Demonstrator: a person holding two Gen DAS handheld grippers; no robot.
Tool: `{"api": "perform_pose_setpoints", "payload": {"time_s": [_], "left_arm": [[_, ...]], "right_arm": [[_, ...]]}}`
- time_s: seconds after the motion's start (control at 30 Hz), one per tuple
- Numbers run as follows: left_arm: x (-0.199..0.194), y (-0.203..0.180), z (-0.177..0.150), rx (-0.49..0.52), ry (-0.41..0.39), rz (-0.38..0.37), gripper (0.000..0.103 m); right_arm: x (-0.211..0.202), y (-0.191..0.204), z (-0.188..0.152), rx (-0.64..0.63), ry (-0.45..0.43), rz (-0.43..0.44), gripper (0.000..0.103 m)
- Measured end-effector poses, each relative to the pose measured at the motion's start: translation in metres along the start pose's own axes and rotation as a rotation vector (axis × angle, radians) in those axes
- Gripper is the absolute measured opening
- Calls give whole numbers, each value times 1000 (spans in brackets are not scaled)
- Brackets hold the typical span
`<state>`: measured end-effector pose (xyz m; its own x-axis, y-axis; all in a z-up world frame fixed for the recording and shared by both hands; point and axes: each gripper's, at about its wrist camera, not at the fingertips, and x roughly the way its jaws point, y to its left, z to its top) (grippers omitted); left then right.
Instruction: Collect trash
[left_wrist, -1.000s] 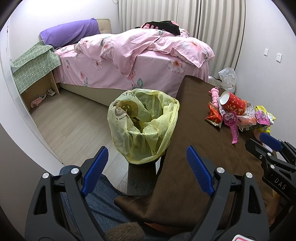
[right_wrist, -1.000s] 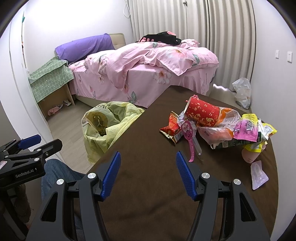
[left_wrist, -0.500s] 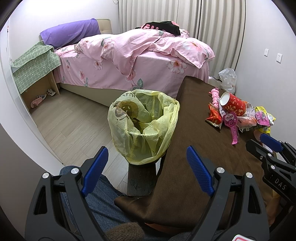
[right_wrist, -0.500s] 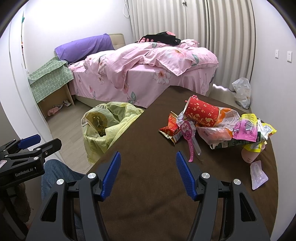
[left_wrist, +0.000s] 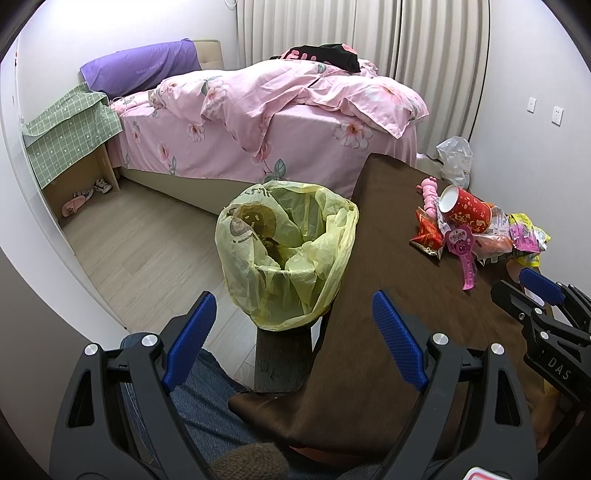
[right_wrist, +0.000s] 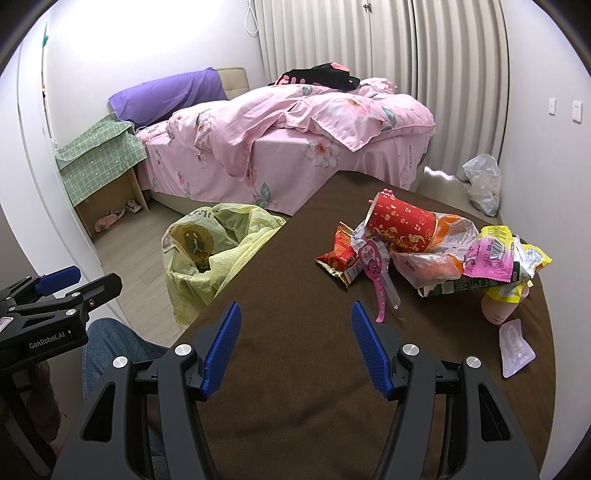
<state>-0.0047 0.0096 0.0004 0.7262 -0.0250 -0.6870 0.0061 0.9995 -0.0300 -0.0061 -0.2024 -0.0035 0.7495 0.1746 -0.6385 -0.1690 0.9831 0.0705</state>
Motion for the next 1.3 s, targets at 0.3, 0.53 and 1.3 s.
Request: {"api": "perform_pose_setpoints", "payload": {"time_s": [0.3, 0.53, 1.3], "left_arm": [[4, -9, 5, 28, -18, -8, 82], [33, -30, 10, 76, -34, -130, 82], [145, -58, 29, 73, 139, -265, 83]], "right_arm": [[2, -13, -1, 5, -3, -31, 59], [7, -52, -5, 34, 2, -124, 59], [107, -87, 27, -151, 45, -61, 44]]}}
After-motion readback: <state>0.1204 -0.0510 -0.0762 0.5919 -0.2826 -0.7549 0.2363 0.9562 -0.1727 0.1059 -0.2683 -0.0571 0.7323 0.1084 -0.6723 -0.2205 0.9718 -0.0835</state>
